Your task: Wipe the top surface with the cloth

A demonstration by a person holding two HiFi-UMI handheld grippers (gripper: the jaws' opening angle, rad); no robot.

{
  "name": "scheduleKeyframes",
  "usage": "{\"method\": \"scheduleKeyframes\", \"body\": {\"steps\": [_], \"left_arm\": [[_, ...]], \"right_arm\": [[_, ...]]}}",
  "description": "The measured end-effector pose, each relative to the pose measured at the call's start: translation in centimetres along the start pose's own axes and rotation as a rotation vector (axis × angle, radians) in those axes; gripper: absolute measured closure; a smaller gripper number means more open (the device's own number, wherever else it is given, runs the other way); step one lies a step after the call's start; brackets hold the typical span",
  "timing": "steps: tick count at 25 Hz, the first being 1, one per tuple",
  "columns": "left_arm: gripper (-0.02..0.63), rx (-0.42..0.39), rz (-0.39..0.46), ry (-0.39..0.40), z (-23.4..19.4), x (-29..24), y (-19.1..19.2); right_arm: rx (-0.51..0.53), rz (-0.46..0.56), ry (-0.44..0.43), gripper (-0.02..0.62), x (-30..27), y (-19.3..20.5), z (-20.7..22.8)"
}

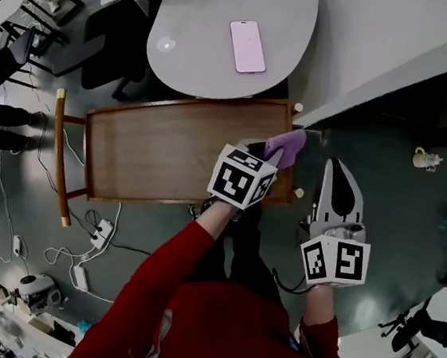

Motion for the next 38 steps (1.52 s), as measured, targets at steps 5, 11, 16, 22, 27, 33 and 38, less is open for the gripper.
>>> {"method": "scheduleKeyframes", "body": {"steps": [5,11,16,22,27,33,38], "left_arm": [[0.55,-0.029,-0.174,-0.183,-5.9,-1.3,5.3],[0.549,-0.012,-0.188,-0.428,-16.0,6.9,6.9],[0.551,0.004,-0.186,-0.66,-23.4,18.6,9.1],[0.551,0.025,-0.186,-0.925,-28.9,29.8,12.5],[0.55,-0.007,-0.175,-1.097,-28.3,32.3,13.0],[0.551,-0.085,0.082,-0.941,-21.0,30.3,8.4],[0.551,-0.073,0.224,-0.437,-10.6,19.2,1.9]], "right_arm": [[-0.01,-0.03,-0.02,0.583,0.4,0.5,-0.7],[-0.013,-0.055,-0.145,0.583,-3.0,1.7,-4.8],[0.005,-0.062,-0.27,0.583,-5.4,2.0,-9.7],[0.018,-0.074,-0.336,0.583,-6.4,2.5,-12.8],[0.029,-0.065,-0.324,0.583,-5.8,2.4,-13.0],[0.067,-0.014,-0.255,0.583,-3.4,2.0,-10.9],[0.05,0.012,-0.142,0.583,-1.1,2.7,-7.5]]}}
Point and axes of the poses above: the fingertips, and each gripper's own axes: x backward along the fingers, z to its right, y out of its underside, the point moved 4 cm from there along x, backward along the fingers, and after that the axes turned 4 degrees about z, right-handed, at the moved point
